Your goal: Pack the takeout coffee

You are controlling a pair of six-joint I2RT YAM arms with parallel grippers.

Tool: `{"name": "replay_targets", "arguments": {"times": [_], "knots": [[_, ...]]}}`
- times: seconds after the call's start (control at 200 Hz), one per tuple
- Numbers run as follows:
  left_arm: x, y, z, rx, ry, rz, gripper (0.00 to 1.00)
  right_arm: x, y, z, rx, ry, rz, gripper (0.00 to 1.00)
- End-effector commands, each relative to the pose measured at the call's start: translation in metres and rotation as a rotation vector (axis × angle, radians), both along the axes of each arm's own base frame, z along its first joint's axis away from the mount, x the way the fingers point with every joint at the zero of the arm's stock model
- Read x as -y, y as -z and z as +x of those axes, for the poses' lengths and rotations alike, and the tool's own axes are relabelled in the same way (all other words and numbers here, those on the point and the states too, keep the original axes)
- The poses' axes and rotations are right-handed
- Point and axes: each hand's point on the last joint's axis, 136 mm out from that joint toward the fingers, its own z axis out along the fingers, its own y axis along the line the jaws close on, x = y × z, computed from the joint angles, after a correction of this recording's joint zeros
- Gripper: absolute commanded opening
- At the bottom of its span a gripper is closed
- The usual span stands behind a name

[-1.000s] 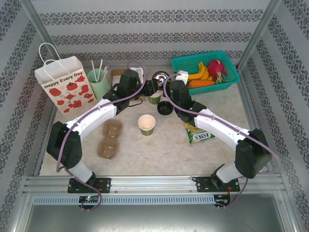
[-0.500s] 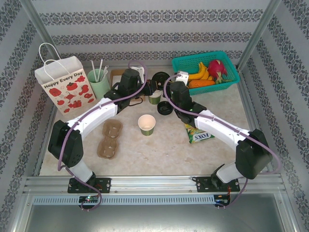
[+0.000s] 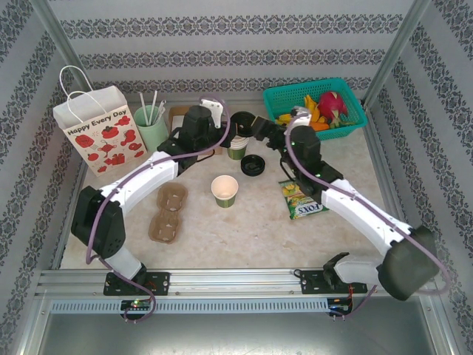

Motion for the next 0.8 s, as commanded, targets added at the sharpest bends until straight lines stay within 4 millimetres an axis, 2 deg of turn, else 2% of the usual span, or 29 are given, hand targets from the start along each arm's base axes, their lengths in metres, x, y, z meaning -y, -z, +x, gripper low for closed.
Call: {"name": "replay_targets", "arguments": {"times": [0.0,0.15,0.225,0.285,0.37,0.455,0.62,0.794], "knots": [[-0.006,-0.072,-0.008,0.396,0.012,0.085,0.00,0.009,-0.009,-0.016,-0.079,-0.020,0.288,0.98],[-0.004,-0.093,-0.005,0.637,0.040,0.279,0.00,0.015,-0.015,-0.025,-0.175,-0.079,0.565,0.98],[-0.002,-0.108,-0.005,0.753,0.047,0.362,0.00,0.007,-0.027,-0.027,-0.199,-0.162,0.652,0.97],[0.002,-0.118,-0.011,0.922,0.052,0.421,0.00,-0.002,-0.038,-0.029,-0.225,-0.232,0.693,0.96],[0.001,-0.129,-0.013,1.114,-0.028,0.512,0.00,-0.012,-0.053,-0.030,-0.263,-0.302,0.740,0.96],[0.001,-0.141,-0.004,1.171,-0.097,0.614,0.00,-0.019,-0.061,-0.029,-0.294,-0.336,0.819,0.95],[0.010,-0.149,0.000,1.285,-0.139,0.710,0.00,-0.032,-0.078,-0.025,-0.306,-0.405,0.984,0.93],[0.008,-0.160,0.002,1.275,-0.174,0.657,0.00,-0.036,-0.078,-0.018,-0.311,-0.387,1.083,0.91]]}}
